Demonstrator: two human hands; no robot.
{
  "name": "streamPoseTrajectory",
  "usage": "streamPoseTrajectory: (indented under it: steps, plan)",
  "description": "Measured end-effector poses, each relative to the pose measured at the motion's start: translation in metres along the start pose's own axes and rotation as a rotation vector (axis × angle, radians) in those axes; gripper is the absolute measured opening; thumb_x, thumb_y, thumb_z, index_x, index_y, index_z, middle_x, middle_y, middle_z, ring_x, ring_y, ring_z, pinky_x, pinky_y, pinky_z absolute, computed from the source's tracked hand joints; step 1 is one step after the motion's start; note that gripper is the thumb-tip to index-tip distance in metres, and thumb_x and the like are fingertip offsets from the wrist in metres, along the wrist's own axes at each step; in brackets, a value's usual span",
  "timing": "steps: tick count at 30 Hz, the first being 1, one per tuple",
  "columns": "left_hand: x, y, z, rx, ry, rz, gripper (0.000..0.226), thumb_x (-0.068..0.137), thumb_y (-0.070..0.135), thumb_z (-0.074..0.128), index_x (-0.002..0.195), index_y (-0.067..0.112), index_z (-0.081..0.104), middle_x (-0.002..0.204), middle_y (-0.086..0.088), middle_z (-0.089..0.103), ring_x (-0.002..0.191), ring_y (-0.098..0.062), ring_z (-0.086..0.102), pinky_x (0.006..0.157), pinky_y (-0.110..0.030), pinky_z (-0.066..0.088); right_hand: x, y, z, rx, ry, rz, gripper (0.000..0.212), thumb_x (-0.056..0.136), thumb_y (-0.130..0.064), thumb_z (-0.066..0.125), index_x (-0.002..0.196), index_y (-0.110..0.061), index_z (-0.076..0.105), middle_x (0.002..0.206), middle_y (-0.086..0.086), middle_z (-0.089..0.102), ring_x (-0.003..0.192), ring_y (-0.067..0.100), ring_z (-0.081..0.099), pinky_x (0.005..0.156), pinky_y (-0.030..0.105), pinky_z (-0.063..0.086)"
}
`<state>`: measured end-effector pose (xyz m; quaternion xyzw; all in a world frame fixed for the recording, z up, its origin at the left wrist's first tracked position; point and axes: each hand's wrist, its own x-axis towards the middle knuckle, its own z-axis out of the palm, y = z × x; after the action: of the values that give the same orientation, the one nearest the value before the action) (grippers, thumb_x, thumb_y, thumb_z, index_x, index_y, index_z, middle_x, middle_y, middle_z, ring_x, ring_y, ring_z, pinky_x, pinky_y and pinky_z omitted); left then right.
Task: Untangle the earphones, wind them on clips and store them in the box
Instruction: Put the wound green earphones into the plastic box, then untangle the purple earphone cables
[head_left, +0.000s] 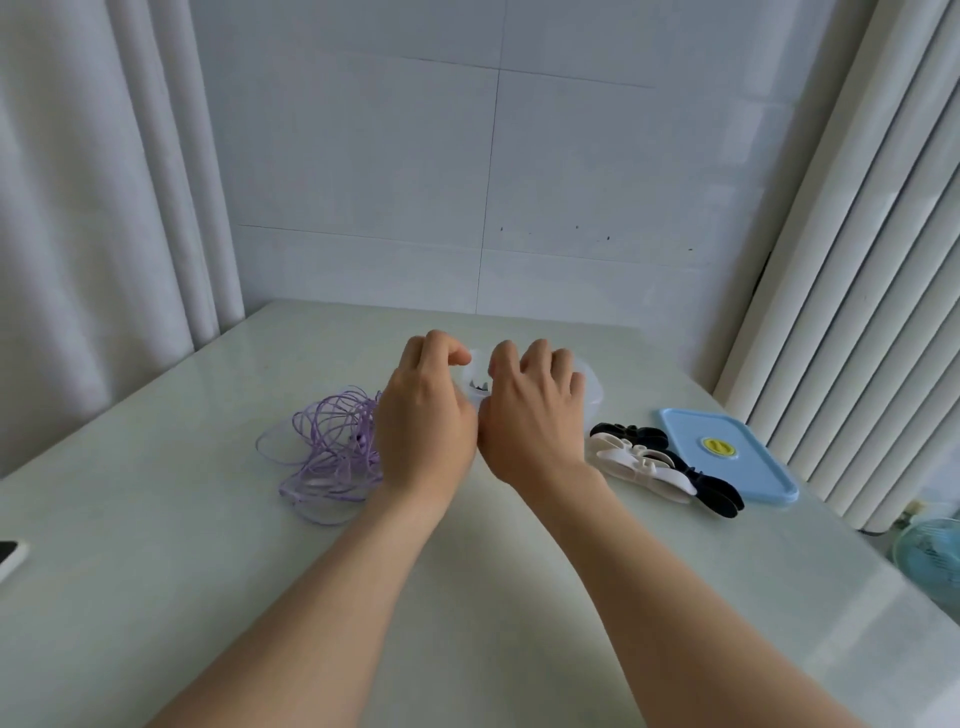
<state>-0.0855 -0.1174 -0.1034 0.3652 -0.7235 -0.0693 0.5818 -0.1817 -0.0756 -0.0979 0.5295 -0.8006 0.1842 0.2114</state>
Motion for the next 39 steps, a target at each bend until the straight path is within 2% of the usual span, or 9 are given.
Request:
streamPoseTrajectory:
  steps: [4,7,12,15,18,21,26,32,39]
  plan:
    - [0.008,-0.012,-0.005,0.121,-0.061,-0.052,0.037,0.071,-0.012,0.051,0.090,0.015,0.067,0.099,-0.008,0.065,0.094,-0.039,0.060,0.076,-0.040,0.039,-0.032,0.009,-0.011,0.117,-0.251,0.002,0.009,0.094,-0.021,0.050,0.102,-0.016,0.049,0.100,0.006,0.055,0.102,0.035,0.058,0.076,0.039,0.032]
    - [0.003,-0.026,-0.011,0.114,-0.146,-0.116,0.042,0.069,-0.014,0.051,0.092,0.015,0.070,0.104,-0.011,0.066,0.105,-0.040,0.056,0.088,-0.045,0.044,-0.049,0.010,-0.004,0.167,-0.288,0.029,0.022,0.093,-0.020,0.051,0.114,-0.018,0.060,0.113,0.007,0.065,0.110,0.033,0.058,0.084,0.040,0.039]
    - [0.002,-0.040,-0.028,0.356,-0.154,-0.177,0.043,0.072,-0.005,0.058,0.096,0.029,0.068,0.112,0.006,0.066,0.131,-0.031,0.038,0.111,-0.052,0.015,-0.053,-0.014,0.001,0.490,-0.296,-0.003,0.045,0.090,-0.013,0.052,0.131,-0.027,0.062,0.122,0.006,0.067,0.116,0.029,0.060,0.096,0.039,0.046]
    - [-0.001,-0.052,-0.030,0.291,-0.156,-0.317,0.041,0.080,0.002,0.049,0.108,0.027,0.065,0.123,-0.002,0.062,0.131,-0.035,0.039,0.117,-0.056,0.018,-0.058,-0.031,0.006,0.519,-0.362,-0.130,0.053,0.090,-0.018,0.054,0.141,-0.032,0.053,0.124,0.007,0.056,0.117,0.032,0.055,0.098,0.044,0.045]
    - [-0.005,-0.059,-0.025,0.207,-0.282,-0.406,0.036,0.090,0.008,0.047,0.116,0.025,0.064,0.132,-0.010,0.059,0.127,-0.040,0.046,0.111,-0.049,0.034,-0.057,-0.035,0.014,0.351,-0.381,-0.176,0.054,0.095,-0.028,0.053,0.148,-0.034,0.042,0.139,0.006,0.045,0.125,0.037,0.043,0.101,0.046,0.037]
    - [-0.005,-0.058,-0.016,0.162,-0.357,-0.366,0.033,0.095,0.008,0.050,0.123,0.021,0.061,0.131,-0.010,0.060,0.124,-0.039,0.051,0.105,-0.047,0.041,-0.047,-0.031,0.017,0.315,-0.387,-0.172,0.038,0.095,-0.033,0.052,0.133,-0.032,0.053,0.137,0.004,0.047,0.122,0.037,0.043,0.092,0.043,0.035]
    - [-0.003,-0.056,-0.011,-0.046,-0.240,-0.249,0.019,0.097,0.011,0.055,0.114,0.014,0.064,0.117,-0.006,0.068,0.110,-0.032,0.063,0.098,-0.048,0.049,-0.040,-0.016,0.017,0.235,-0.306,-0.117,0.027,0.101,-0.042,0.054,0.120,-0.030,0.069,0.122,0.000,0.060,0.120,0.030,0.049,0.092,0.041,0.037]
    - [-0.005,-0.046,-0.017,0.180,-0.130,-0.232,0.044,0.089,0.007,0.041,0.115,0.026,0.070,0.116,0.004,0.070,0.127,-0.029,0.043,0.088,-0.041,0.023,-0.042,0.007,0.012,0.259,-0.231,-0.049,0.016,0.091,-0.038,0.056,0.088,-0.024,0.065,0.094,-0.001,0.066,0.100,0.029,0.052,0.082,0.038,0.038]
    - [-0.006,-0.047,-0.015,0.045,-0.132,-0.268,0.033,0.094,0.025,0.042,0.109,0.023,0.071,0.115,0.003,0.070,0.123,-0.031,0.050,0.092,-0.037,0.032,-0.038,0.028,0.000,0.540,-0.146,0.287,0.015,0.094,-0.027,0.052,0.085,-0.018,0.061,0.079,0.000,0.068,0.085,0.030,0.060,0.075,0.040,0.051]
